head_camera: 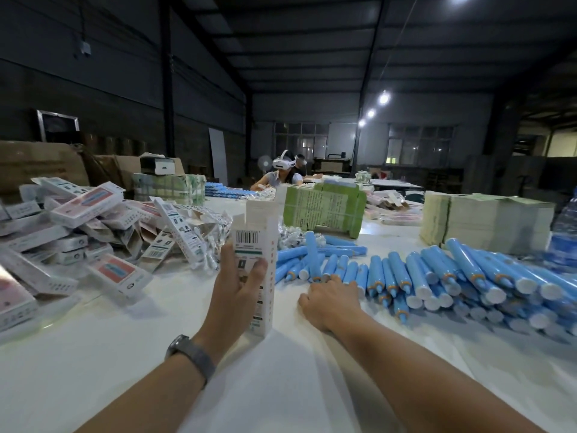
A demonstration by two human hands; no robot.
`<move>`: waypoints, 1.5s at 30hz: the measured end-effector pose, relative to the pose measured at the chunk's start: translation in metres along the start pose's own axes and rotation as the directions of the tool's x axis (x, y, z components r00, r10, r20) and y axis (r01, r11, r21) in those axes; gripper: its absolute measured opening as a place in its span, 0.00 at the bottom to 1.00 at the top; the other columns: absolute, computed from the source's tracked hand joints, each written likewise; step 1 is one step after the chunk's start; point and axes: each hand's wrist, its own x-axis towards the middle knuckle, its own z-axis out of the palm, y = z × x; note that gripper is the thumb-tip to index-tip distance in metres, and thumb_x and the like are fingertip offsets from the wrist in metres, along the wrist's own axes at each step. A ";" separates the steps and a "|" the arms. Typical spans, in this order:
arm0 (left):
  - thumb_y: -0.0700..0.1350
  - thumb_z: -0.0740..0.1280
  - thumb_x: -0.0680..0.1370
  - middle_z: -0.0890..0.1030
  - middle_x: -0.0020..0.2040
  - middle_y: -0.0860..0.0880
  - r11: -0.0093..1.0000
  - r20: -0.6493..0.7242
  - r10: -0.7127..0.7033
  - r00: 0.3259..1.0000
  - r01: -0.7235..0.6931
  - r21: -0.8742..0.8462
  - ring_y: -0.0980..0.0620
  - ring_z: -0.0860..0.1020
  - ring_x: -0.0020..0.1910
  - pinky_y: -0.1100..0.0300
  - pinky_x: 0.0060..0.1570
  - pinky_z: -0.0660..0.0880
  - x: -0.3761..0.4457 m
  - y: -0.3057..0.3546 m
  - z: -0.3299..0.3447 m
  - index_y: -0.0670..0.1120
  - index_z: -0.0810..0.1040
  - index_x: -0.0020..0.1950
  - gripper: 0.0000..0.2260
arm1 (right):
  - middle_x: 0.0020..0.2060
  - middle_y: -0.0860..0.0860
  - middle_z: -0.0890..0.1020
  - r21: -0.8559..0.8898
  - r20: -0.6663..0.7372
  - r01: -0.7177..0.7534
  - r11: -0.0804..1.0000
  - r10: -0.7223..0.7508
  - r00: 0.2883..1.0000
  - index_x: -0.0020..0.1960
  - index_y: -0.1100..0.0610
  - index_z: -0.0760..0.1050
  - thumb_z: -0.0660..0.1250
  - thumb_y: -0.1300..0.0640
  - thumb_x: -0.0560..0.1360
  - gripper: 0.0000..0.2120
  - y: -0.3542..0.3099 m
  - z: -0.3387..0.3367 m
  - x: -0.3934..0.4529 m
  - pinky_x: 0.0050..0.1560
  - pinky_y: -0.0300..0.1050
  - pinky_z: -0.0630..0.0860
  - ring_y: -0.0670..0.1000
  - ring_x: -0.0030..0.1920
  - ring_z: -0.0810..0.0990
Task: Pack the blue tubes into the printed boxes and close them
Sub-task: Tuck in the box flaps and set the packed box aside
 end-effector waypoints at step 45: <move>0.40 0.75 0.72 0.74 0.60 0.52 0.962 -0.001 0.135 0.991 -0.131 0.238 0.51 0.77 0.53 0.74 0.39 0.71 -0.009 0.001 0.007 0.57 0.59 0.68 0.34 | 0.34 0.41 0.73 0.360 -0.916 0.668 0.652 0.110 0.386 0.45 0.54 0.72 0.61 0.64 0.76 0.06 -0.026 -0.230 -0.045 0.38 0.29 0.68 0.38 0.34 0.72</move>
